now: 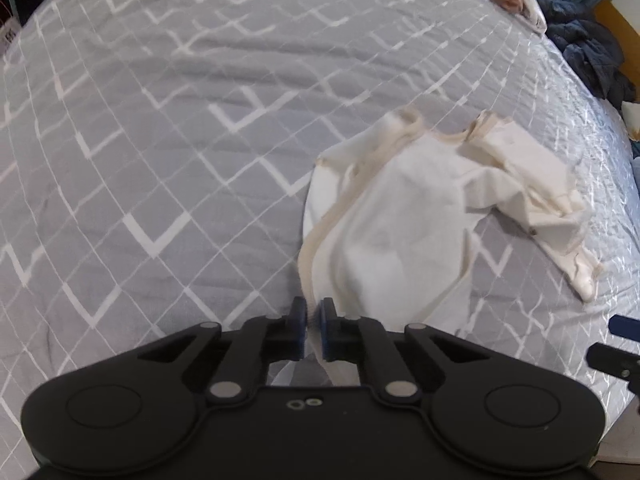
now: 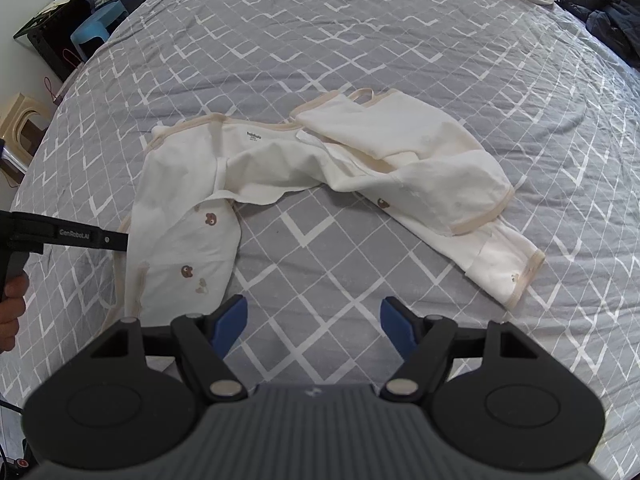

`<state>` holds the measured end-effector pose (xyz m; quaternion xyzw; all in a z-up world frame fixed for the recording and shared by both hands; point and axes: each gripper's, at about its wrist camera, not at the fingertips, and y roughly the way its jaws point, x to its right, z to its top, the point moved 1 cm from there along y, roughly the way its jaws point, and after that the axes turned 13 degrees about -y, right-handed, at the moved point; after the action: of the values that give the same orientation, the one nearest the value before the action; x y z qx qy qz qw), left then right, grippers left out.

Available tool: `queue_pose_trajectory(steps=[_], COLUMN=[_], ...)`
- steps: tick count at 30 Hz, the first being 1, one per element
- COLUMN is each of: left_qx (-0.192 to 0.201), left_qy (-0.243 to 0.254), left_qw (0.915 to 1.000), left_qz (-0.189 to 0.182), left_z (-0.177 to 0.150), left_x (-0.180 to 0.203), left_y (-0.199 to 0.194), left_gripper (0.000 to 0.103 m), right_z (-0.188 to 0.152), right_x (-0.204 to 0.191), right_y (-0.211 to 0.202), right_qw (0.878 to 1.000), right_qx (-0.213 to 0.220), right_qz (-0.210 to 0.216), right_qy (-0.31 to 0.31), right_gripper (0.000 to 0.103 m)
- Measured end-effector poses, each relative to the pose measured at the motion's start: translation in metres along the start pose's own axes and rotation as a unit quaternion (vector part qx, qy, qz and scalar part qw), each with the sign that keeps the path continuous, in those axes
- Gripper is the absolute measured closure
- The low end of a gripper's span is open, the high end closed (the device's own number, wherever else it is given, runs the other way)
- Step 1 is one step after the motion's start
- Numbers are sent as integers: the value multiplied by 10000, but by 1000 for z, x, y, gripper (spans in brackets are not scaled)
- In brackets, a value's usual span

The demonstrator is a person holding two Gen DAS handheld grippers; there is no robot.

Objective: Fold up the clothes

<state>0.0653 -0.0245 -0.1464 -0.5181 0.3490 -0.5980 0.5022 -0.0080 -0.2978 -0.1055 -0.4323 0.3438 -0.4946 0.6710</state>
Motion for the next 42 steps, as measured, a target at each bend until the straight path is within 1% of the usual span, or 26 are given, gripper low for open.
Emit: queue_pose_trajectory(steps=[2,5,9,13,17,23,26,31,34,35,37,39,40,42], left_qx=[77,162,280,345,355,246,140,-49,-199,-264,-335,-330,-314,-201], left_qy=[-28,-58,96,312,550,881,1002,1126,1158,1187,1254,1450,1529,1727], left_qw=[10000,9998,9993,9981,9963,9929,9916,9912,9916,9917,9914,9887,9873,9842], left_qz=[37,-46,-212,-409,-559,-765,-805,-694,-548,-422,-161,186,294,323], left_z=[-1,-2,-4,-7,-11,-18,-22,-27,-32,-34,-37,-42,-44,-46], left_x=[2,6,21,45,73,122,146,169,177,181,184,188,190,194], left_y=[-8,-21,-43,-62,-69,-63,-56,-40,-23,-13,2,16,19,10], left_gripper=[99,99,99,99,99,98,98,96,92,90,89,88,87,83], right_z=[-1,-2,-4,-7,-14,-29,-41,-57,-68,-70,-75,-79,-80,-80], right_x=[0,0,3,8,14,25,34,48,54,55,57,59,60,61], right_y=[-1,-3,-6,-11,-18,-33,-42,-48,-50,-50,-49,-48,-48,-49], right_qw=[10000,10000,9999,9998,9998,9997,9994,9987,9982,9980,9977,9972,9970,9970], right_qx=[9,25,71,118,145,171,170,141,112,92,58,45,49,69], right_qz=[17,16,34,47,52,-22,-83,-172,-207,-218,-246,-260,-258,-261], right_qy=[28,47,86,122,149,185,273,450,559,587,634,703,728,731], right_gripper=[27,27,27,27,27,27,27,27,27,27,27,27,27,27])
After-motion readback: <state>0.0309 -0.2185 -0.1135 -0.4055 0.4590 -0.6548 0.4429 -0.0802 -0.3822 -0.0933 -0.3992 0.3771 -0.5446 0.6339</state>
